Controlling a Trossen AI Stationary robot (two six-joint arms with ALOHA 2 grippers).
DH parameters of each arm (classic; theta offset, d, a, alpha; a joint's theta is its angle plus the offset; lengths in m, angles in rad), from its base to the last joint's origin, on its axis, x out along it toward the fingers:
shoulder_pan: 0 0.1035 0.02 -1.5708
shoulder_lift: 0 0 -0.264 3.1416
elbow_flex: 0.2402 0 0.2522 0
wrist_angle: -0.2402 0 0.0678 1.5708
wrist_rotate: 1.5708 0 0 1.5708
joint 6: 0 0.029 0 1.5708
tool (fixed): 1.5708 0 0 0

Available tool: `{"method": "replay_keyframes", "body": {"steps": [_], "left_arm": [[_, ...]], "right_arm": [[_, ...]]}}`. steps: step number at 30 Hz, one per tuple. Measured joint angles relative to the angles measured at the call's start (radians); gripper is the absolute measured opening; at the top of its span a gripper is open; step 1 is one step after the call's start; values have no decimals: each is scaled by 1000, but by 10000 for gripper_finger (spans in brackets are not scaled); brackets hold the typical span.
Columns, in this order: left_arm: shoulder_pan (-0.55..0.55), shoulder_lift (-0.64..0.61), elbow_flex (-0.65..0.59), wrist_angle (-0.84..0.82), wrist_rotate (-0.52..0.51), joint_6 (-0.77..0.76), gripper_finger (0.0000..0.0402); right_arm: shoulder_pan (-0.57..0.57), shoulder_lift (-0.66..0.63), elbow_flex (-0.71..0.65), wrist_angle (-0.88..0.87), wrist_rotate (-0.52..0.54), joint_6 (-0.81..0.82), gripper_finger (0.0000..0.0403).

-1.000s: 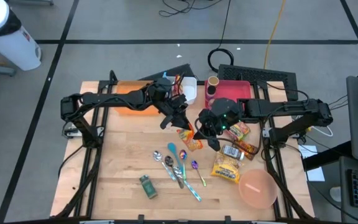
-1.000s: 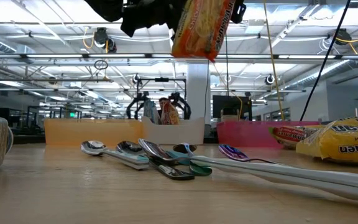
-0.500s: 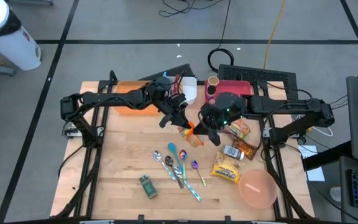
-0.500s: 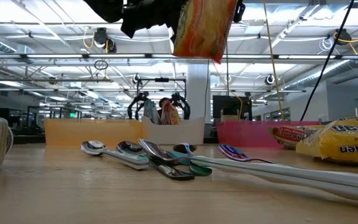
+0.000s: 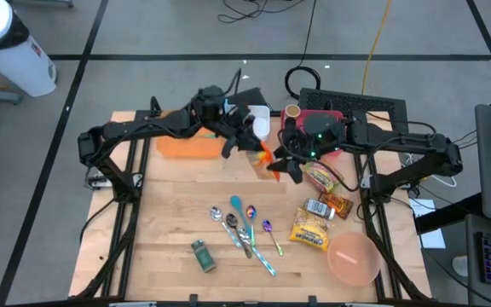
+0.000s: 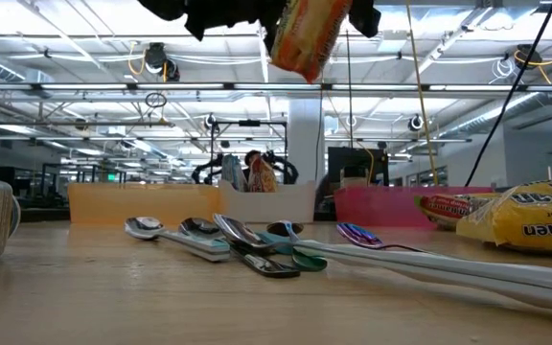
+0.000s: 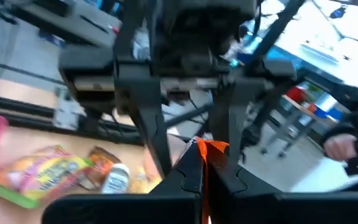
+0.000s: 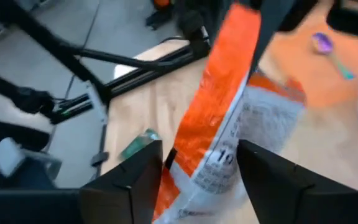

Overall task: Pick & Place Food Item
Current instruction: Put the orange noodle pack into the white bin

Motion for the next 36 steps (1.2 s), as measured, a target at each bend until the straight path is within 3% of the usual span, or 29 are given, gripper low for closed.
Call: {"method": "replay_keyframes", "body": {"steps": [8, 16, 26, 32, 36], "left_arm": [[16, 0, 119, -242, -114, 133, 1], [17, 0, 134, -392, -264, 153, 1], [31, 0, 134, -402, -326, 107, 0], [41, 0, 134, -399, -328, 84, 0], [41, 0, 133, -385, -329, 76, 0]], "right_arm": [[1, -1, 0, -5, 126, -23, 204], [-11, -13, -1, 16, 216, -52, 200], [-52, -35, -1, -24, 288, -78, 189], [-51, -35, -1, -59, 420, -123, 183], [-58, -36, -1, -57, 436, -131, 183]]}}
